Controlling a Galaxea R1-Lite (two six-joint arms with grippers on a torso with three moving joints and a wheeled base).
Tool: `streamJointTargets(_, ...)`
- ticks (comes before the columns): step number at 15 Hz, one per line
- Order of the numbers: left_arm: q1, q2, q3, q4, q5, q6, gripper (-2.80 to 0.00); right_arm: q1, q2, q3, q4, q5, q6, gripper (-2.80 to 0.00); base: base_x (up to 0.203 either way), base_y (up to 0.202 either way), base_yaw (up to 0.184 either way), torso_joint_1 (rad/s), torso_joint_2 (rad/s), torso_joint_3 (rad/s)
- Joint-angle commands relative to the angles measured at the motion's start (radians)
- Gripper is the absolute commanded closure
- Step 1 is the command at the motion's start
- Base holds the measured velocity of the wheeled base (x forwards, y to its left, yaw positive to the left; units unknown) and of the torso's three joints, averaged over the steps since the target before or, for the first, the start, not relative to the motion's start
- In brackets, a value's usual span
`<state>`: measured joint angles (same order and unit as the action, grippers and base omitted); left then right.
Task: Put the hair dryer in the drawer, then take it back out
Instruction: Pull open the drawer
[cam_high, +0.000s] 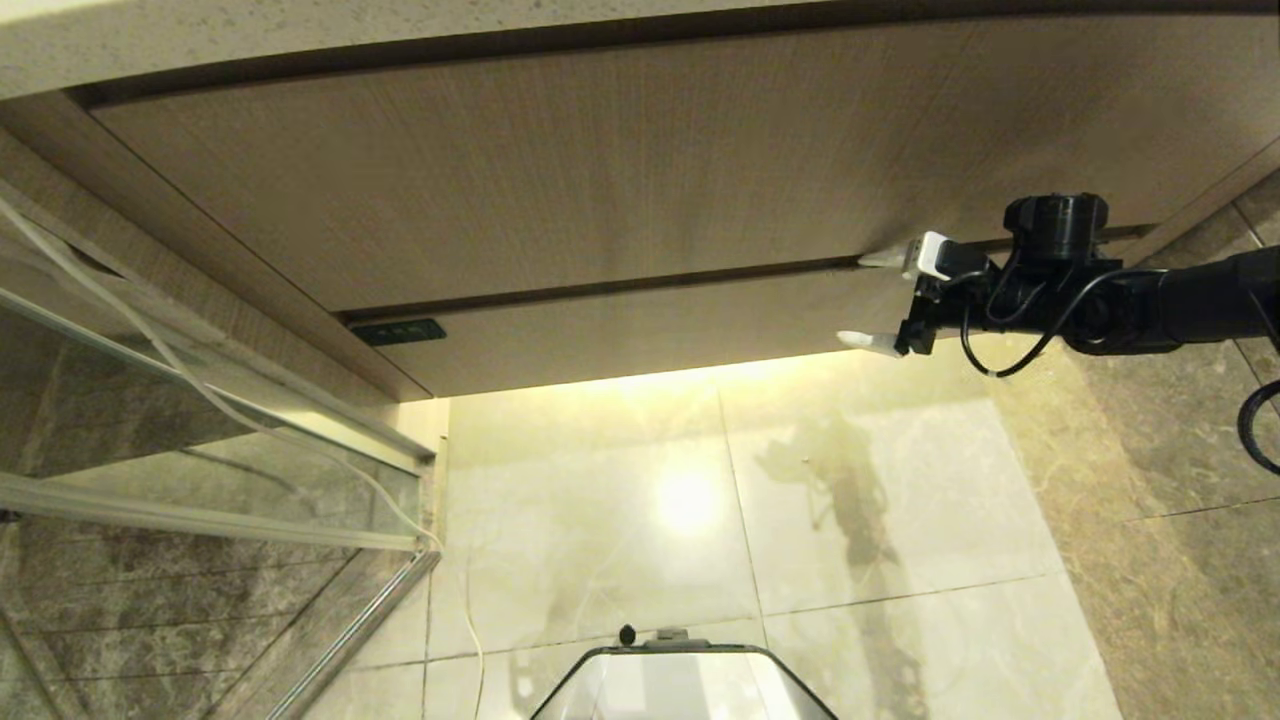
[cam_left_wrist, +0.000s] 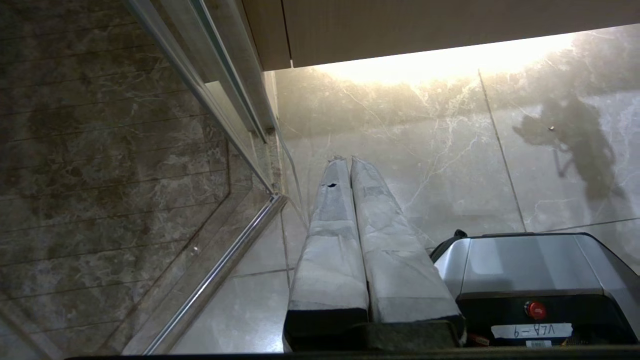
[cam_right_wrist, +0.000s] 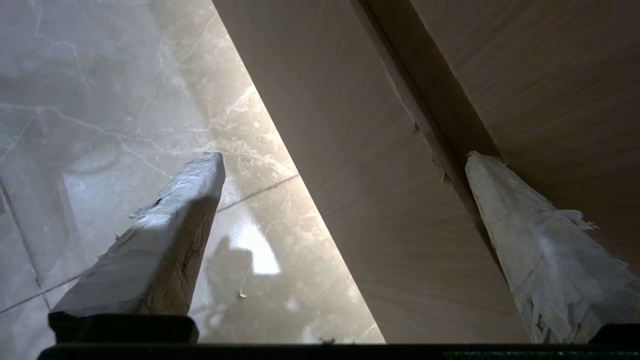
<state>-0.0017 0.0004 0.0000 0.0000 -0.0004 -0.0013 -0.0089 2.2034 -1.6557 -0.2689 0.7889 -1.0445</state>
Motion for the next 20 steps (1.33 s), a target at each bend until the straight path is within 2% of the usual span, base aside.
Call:
streamJointTargets(1, 0.000, 0.000, 0.000, 0.000, 0.000, 0.000, 0.00, 0.000, -0.001, -0.001, -0.001, 0.006, -0.006, -2.80, 0.000, 0.000, 0.000, 0.000, 0.00, 0.000)
streamJointTargets(4, 0.000, 0.000, 0.002, 0.000, 0.000, 0.000, 0.00, 0.000, 0.002, -0.004, -0.007, 0.007, -0.007, -2.80, 0.000, 0.000, 0.000, 0.000, 0.00, 0.000)
streamJointTargets(7, 0.000, 0.000, 0.002, 0.000, 0.000, 0.000, 0.00, -0.002, 0.070, -0.050, -0.084, 0.013, -0.009, -2.80, 0.000, 0.000, 0.000, 0.000, 0.00, 0.000)
streamJointTargets(10, 0.000, 0.000, 0.002, 0.000, -0.001, 0.000, 0.00, -0.002, 0.076, -0.057, -0.084, 0.013, -0.009, -2.80, 0.000, 0.000, 0.000, 0.000, 0.00, 0.000)
streamJointTargets(14, 0.000, 0.000, 0.000, 0.000, 0.000, 0.000, 0.00, -0.001, 0.189, -0.163, -0.078, 0.002, -0.004, -2.80, 0.000, 0.000, 0.000, 0.000, 0.00, 0.000)
streamJointTargets(20, 0.000, 0.000, 0.000, 0.000, 0.000, 0.000, 0.00, -0.002, 0.174, -0.127, -0.042, -0.006, 0.021, -2.80, 0.000, 0.000, 0.000, 0.000, 0.00, 0.000)
